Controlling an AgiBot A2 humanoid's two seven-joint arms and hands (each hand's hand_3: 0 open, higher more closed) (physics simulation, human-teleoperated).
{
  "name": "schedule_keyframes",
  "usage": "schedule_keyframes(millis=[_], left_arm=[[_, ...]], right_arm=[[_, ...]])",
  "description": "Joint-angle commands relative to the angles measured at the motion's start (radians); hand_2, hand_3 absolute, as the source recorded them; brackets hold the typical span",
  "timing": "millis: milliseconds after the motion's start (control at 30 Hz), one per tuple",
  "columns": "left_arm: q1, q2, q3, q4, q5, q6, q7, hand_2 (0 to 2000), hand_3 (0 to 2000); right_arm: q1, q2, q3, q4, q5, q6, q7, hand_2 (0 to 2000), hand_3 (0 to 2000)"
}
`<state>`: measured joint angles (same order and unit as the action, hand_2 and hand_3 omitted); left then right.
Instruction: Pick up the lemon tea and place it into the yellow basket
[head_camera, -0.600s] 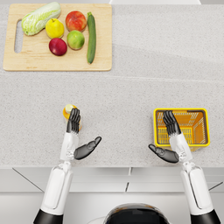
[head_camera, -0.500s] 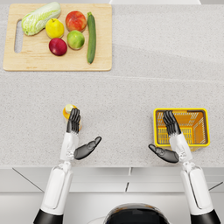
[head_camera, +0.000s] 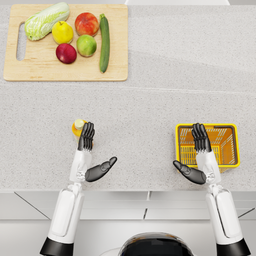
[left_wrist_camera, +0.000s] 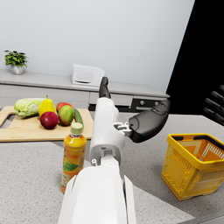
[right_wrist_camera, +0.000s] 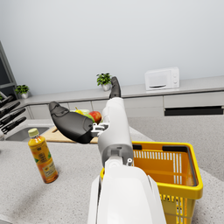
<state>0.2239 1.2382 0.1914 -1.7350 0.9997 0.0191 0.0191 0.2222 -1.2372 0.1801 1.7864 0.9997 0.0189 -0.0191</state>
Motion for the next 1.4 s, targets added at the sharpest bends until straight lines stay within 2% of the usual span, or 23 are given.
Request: schedule_keyframes(millis=[33,200,333,533,767,900,1000,1033,1067,1200,1267,1300,1400], left_arm=[[0.099,0.038,-0.059,0.103,0.044,-0.005,-0.005,0,0],[0.178,0.061,-0.140,0.258,0.266,-0.016,-0.016,0,0],[0.219,0.075,-0.158,0.450,0.350,-0.018,-0.018,0,0],[0.264,0.096,-0.103,0.666,0.375,-0.019,-0.019,0,0],[0.402,0.138,-0.080,1.037,0.379,-0.019,-0.019,0,0],[0.459,0.156,-0.087,1.164,0.379,-0.019,-0.019,0,0],[0.476,0.164,-0.086,1.185,0.379,-0.023,-0.019,0,0],[0.471,0.165,-0.088,1.169,0.379,-0.023,-0.019,1361,327],[0.471,0.168,-0.097,1.169,0.379,-0.035,-0.020,2000,653],[0.423,0.165,-0.095,1.061,0.381,-0.018,-0.019,2000,1960],[0.369,0.162,-0.114,0.896,0.380,-0.034,-0.025,2000,2000],[0.343,0.162,-0.122,0.795,0.380,-0.051,-0.023,2000,2000],[0.329,0.165,-0.098,0.523,0.380,-0.076,-0.018,2000,2000]], right_arm=[[0.085,-0.030,-0.082,-0.025,0.044,-0.005,0.005,0,0],[0.132,-0.047,-0.155,-0.012,0.266,-0.016,0.017,0,0],[0.151,-0.054,-0.193,-0.001,0.350,-0.018,0.018,0,0],[0.140,-0.062,-0.231,-0.014,0.375,-0.019,0.019,0,0],[0.115,-0.071,-0.192,-0.003,0.379,-0.019,0.019,0,0],[0.110,-0.077,-0.189,0.002,0.379,-0.019,0.019,0,0],[0.103,-0.082,-0.188,-0.002,0.379,-0.019,0.019,0,0],[0.105,-0.083,-0.183,-0.007,0.379,-0.019,0.019,0,0],[0.106,-0.085,-0.179,-0.012,0.379,-0.019,0.019,0,0],[0.106,-0.092,-0.171,-0.018,0.379,-0.019,0.019,0,0],[0.105,-0.095,-0.156,-0.039,0.379,-0.019,0.019,0,0],[0.140,-0.103,-0.144,-0.029,0.379,-0.019,0.019,0,0],[0.150,-0.117,-0.035,-0.066,0.379,-0.019,0.019,0,0]])
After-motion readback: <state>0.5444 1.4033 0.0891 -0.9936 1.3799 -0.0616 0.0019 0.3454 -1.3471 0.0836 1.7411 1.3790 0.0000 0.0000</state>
